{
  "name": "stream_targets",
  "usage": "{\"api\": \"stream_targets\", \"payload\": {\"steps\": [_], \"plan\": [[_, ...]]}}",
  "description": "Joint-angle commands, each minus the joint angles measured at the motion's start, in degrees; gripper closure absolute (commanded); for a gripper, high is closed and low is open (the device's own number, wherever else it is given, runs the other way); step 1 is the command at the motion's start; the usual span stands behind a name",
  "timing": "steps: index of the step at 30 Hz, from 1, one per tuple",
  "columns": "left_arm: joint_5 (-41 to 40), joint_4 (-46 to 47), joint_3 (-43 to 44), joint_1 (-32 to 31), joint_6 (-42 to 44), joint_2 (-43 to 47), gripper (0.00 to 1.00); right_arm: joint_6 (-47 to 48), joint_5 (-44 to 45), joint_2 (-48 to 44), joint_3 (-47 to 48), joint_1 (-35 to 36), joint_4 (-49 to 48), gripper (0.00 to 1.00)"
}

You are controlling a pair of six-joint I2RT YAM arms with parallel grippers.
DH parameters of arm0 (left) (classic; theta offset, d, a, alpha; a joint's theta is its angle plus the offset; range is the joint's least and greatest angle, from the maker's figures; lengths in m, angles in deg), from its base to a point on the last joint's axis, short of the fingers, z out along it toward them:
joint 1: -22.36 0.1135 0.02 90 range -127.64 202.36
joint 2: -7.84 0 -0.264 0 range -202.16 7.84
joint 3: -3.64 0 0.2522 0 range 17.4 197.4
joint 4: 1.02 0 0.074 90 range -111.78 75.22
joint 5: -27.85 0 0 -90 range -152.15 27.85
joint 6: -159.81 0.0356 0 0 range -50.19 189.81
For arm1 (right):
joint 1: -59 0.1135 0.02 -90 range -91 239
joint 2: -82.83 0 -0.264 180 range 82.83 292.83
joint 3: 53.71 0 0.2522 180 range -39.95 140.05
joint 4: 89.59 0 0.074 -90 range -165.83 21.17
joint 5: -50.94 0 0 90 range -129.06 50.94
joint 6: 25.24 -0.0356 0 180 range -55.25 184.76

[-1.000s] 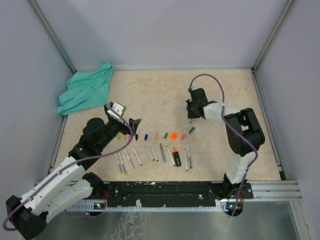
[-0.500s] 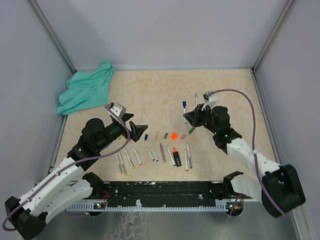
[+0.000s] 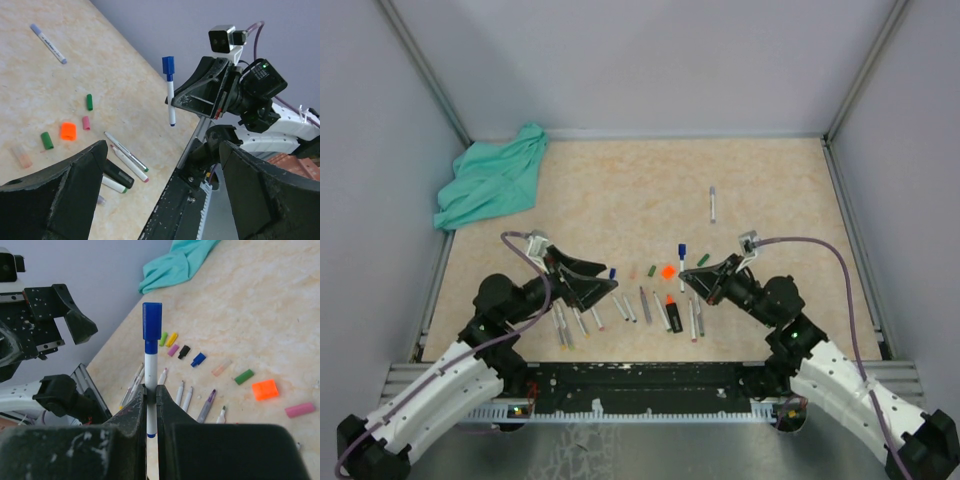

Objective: Open the pen caps
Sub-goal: Pick up the pen from the center of the board, then open the pen cap from the pen.

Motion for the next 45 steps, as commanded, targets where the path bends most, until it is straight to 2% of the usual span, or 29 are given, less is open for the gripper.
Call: {"api": "stream_targets", "payload": {"steps": [1, 8, 16, 24, 32, 39, 45], "plan": [[2.2, 9.9, -3.2, -0.3, -6.9, -0.4, 0.03, -2.3, -1.4, -0.8, -2.2, 0.7, -2.5, 1.0], [5.1, 18.7, -6.3, -0.2, -9.6, -5.1, 0.03, -3.9, -3.9, -1.5, -4.9, 0.7, -6.6, 1.0], [7.5, 25.0, -7.6, -0.2, -12.9, -9.8, 0.03, -4.6, -4.7, -3.2, -5.7, 1.3, -6.4, 1.0], [6.4, 16.0, -0.9, -1.5, -8.9, -14.6, 0.05, -4.2, -5.0, -2.5, -6.0, 1.3, -6.8, 1.0], [-4.2, 8.2, 5.7, -9.2, -2.7, -18.8, 0.05, -4.1, -5.3, -0.9, -5.5, 1.5, -7.6, 1.0], [-12.3, 1.3, 13.0, -11.3, -2.8, -24.1, 0.05, -3.2, -5.2, 0.1, -4.8, 1.8, -7.3, 1.0], [-15.3, 0.9, 18.1, -13.8, -3.5, -29.8, 0.07, -2.6, -4.9, 1.4, -3.9, 2.5, -7.5, 1.0]]}}
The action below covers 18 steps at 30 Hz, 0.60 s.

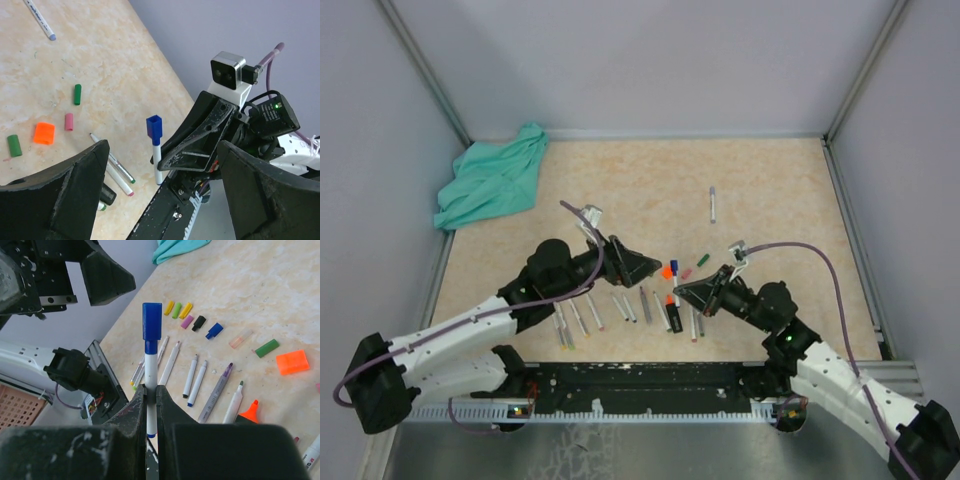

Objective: Open the pen caps
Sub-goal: Open the pen cap from the pen.

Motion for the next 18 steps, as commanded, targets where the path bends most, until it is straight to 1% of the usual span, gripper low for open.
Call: {"api": "stream_targets", "payload": {"steps": [1, 4, 7, 11, 18], "plan": [[-3.9, -1.5, 4.7, -1.9, 0.7, -4.1, 0.08, 1.4, 0.2, 0.9, 2.6, 1.2, -3.2, 1.0], [-5.3, -3.5, 7.7, -3.1, 0.8, -8.3, 0.12, 1.7, 0.5, 1.5, 3.1, 1.7, -2.9, 1.0], [-6.1, -3.9, 9.3, -4.6, 0.6, -10.9, 0.18, 2.1, 0.9, 1.7, 3.6, 2.0, -2.5, 1.0], [-8.1, -3.4, 9.9, -6.7, 0.4, -12.9, 0.23, 2.5, 1.1, 2.2, 4.2, 2.3, -2.1, 1.0], [-10.0, -4.3, 11.0, -7.7, -0.1, -15.1, 0.37, 3.1, 2.5, 3.5, 4.6, 4.0, -2.4, 1.0]]}}
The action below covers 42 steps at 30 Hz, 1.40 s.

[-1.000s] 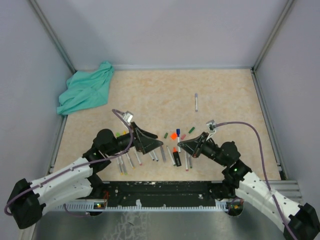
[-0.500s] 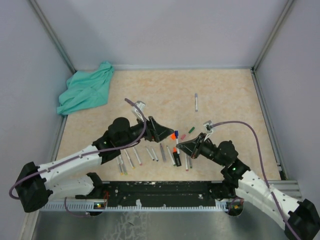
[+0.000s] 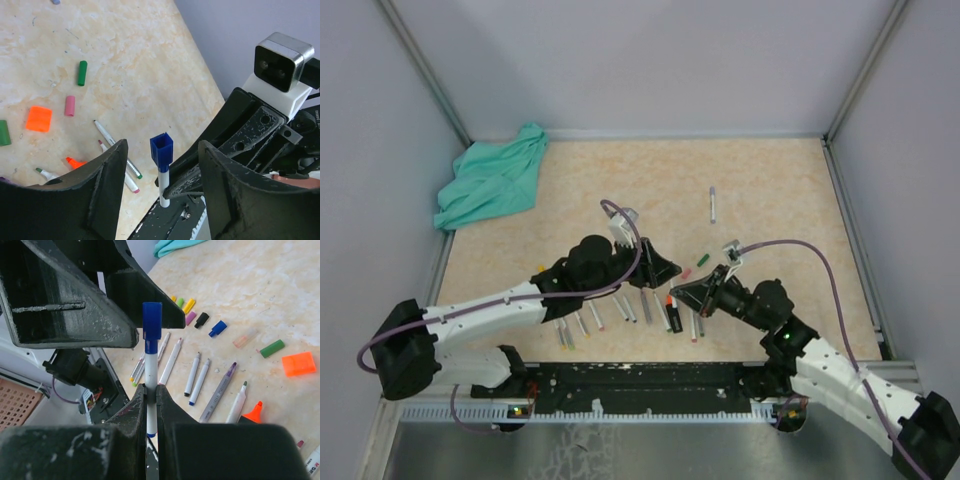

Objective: Open the pen caps
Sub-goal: Open the pen cap from the pen.

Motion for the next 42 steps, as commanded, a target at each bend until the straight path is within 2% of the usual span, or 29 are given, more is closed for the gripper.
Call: {"api": "stream_targets", "payload": {"steps": [1, 4, 7, 12, 16, 17, 18, 19, 20, 21, 23, 27, 30, 33, 40, 42], "plan": [[-2.0, 0.1, 2.4, -0.4, -0.1, -1.1, 0.39, 1.4, 1.7, 1.1, 3.2, 2.1, -2.3, 1.0], [-1.6, 0.1, 2.5, -0.4, -0.3, -1.6, 0.47, 1.9, 2.6, 2.0, 3.5, 3.2, -2.5, 1.0], [-0.8, 0.3, 2.5, -0.5, -0.3, -1.9, 0.65, 2.6, 4.1, 2.4, 3.9, 4.5, -2.0, 1.0], [1.2, 0.6, 1.9, -0.5, -0.4, -1.7, 0.76, 3.5, 6.2, 2.7, 4.8, 6.3, -1.0, 1.0], [2.7, 1.6, 0.9, -0.5, -0.1, -1.0, 0.99, 3.8, 6.9, 2.6, 5.2, 7.0, -0.7, 1.0], [3.0, 2.2, 0.4, -0.5, 0.1, -0.6, 1.0, 3.8, 6.8, 2.6, 5.2, 7.1, -0.7, 0.99], [3.1, 3.3, -0.3, -0.5, 0.3, -0.2, 1.0, 3.6, 6.9, 2.4, 5.2, 7.3, -0.6, 0.95], [3.5, 5.4, -1.3, -0.4, 0.0, 0.5, 1.0, 3.3, 7.3, 2.0, 5.1, 7.4, -0.4, 0.75], [3.6, 7.8, -2.5, -0.5, -0.1, 1.2, 1.0, 3.0, 7.7, 1.4, 4.9, 7.5, -0.3, 0.63], [3.9, 10.4, -3.8, -0.4, -0.4, 2.1, 1.0, 2.9, 8.1, 0.8, 4.7, 7.6, -0.1, 0.56], [4.4, 13.8, -5.6, -0.4, -0.8, 3.6, 1.0, 2.5, 8.6, -0.3, 4.4, 7.6, 0.3, 0.46], [6.3, 15.3, -5.7, -0.4, -0.6, 4.5, 1.0, 2.4, 8.2, -0.2, 5.2, 7.7, 1.0, 0.44], [7.3, 16.1, -5.7, -0.4, -0.8, 4.2, 1.0, 1.9, 6.8, 1.7, 6.1, 7.9, -0.2, 0.47], [7.5, 16.2, -5.7, -0.3, -0.7, 4.0, 1.0, 1.6, 6.4, 3.3, 6.9, 8.6, -1.2, 0.6], [5.9, 16.2, -4.0, 0.4, 2.4, 3.9, 1.0, 0.6, 6.3, 3.4, 7.1, 10.9, -1.1, 1.0], [4.7, 16.2, -2.8, 1.9, 3.6, 3.7, 1.0, 0.2, 7.2, 2.8, 6.8, 12.0, -0.9, 1.0]]}}
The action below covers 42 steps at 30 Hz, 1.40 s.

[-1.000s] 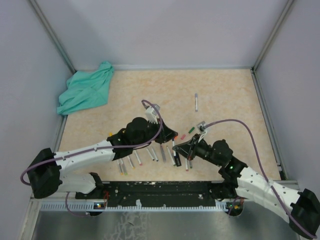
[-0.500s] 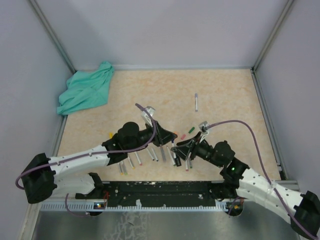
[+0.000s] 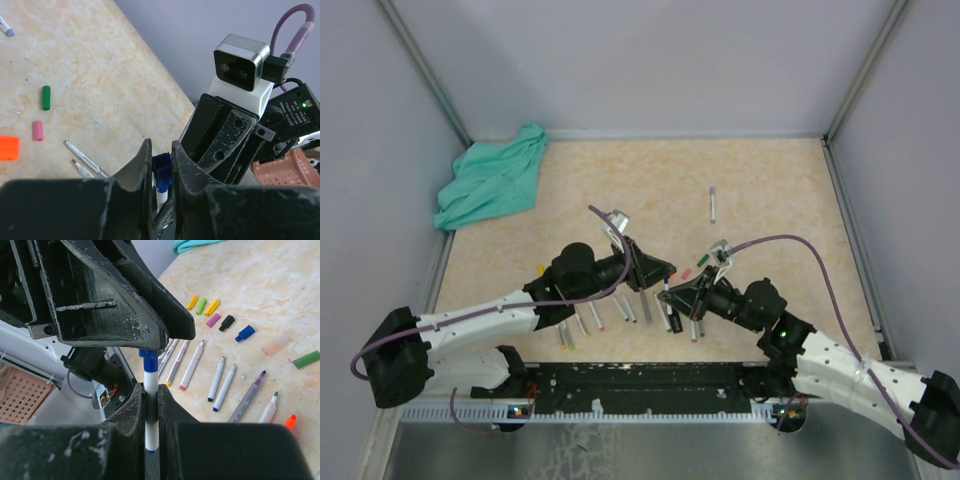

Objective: Open the pen caps
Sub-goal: Open the pen cap from the pen.

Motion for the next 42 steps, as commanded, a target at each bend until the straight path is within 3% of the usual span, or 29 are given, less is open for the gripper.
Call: {"api": "stream_targets", "payload": {"steps": [1, 7, 8, 12, 19, 29, 36, 39, 42], "plan": [[-1.1, 3.0, 3.8, 2.7, 3.4, 0.0, 1.0, -0.6, 1.9, -0.9, 1.9, 2.9, -1.3, 1.0], [1.3, 2.7, 12.7, 13.3, 2.9, -3.0, 1.0, -1.5, 6.3, -1.9, 0.6, 7.6, 0.5, 1.0], [0.9, 0.7, 19.3, 15.8, 3.8, -4.9, 1.0, -2.1, 8.4, -2.3, 0.0, 9.4, 0.9, 1.0], [0.1, -1.9, 25.0, 16.7, 5.0, -5.6, 1.0, -2.8, 10.5, -3.4, 0.2, 10.3, 3.2, 1.0], [-5.4, -3.8, 23.5, 18.4, 5.4, -2.1, 1.0, -4.1, 12.3, -5.4, 0.3, 11.0, 6.2, 1.0], [-14.4, -8.5, 27.0, 20.6, -1.1, -2.8, 1.0, -2.3, 17.0, 3.6, 2.5, 17.0, 2.7, 1.0], [-18.6, -9.0, 26.8, 23.4, -2.2, 0.1, 1.0, -3.2, 18.5, 4.5, 2.6, 18.1, 1.7, 1.0], [-15.1, -10.0, 26.2, 24.0, -0.1, 1.7, 1.0, -2.1, 24.0, 1.5, 4.9, 18.6, 9.9, 1.0], [-7.6, -13.3, 22.8, 24.0, 3.8, 4.8, 1.0, -3.0, 38.7, -3.5, 9.3, 19.1, 27.9, 1.0]]}}
